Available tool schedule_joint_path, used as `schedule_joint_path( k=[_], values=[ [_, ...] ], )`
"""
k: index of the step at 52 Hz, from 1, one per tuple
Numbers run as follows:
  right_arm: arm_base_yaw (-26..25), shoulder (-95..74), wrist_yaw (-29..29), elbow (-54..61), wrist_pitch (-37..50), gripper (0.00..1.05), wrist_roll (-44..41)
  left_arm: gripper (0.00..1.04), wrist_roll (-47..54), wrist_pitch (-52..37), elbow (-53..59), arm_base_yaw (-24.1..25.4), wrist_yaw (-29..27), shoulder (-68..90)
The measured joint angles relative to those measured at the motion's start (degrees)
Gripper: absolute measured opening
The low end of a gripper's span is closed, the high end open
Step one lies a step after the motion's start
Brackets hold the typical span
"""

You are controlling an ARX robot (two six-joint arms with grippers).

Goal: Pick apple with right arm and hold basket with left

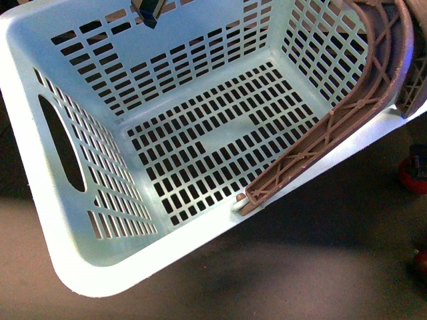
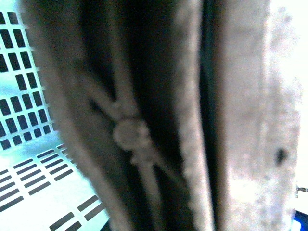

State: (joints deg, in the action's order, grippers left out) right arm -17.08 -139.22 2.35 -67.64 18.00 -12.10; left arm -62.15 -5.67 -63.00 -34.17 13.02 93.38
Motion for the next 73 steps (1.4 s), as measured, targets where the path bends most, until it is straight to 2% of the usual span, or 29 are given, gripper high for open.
schedule_joint_path(
  k=[14, 34, 40, 43, 63, 73],
  values=[
    [0.1, -4.6, -0.2, -6.8, -2.6, 0.96, 2.4, 0.14, 0.0, 0.0, 0.0, 0.0, 0.0, 0.0],
    [-0.5, -8.6, -0.2, -10.7, -4.2, 0.96, 6.1, 0.14, 0.0, 0.0, 0.0, 0.0, 0.0, 0.0],
    [-0.7, -8.7, 0.1, -10.7, -4.2, 0.83, 7.0, 0.14, 0.0, 0.0, 0.0, 0.0, 0.0, 0.0],
    [-0.9, -8.6, 0.5, -10.4, -4.1, 0.81, 7.6, 0.14, 0.0, 0.0, 0.0, 0.0, 0.1, 0.0],
    [-2.3, 1.0, 4.0, 0.8, -0.2, 0.81, 8.0, 0.14, 0.0, 0.0, 0.0, 0.0, 0.1, 0.0],
    [-4.1, 14.1, 8.9, 9.6, 0.4, 0.81, 5.4, 0.14, 0.0, 0.0, 0.0, 0.0, 0.0, 0.0]
  ],
)
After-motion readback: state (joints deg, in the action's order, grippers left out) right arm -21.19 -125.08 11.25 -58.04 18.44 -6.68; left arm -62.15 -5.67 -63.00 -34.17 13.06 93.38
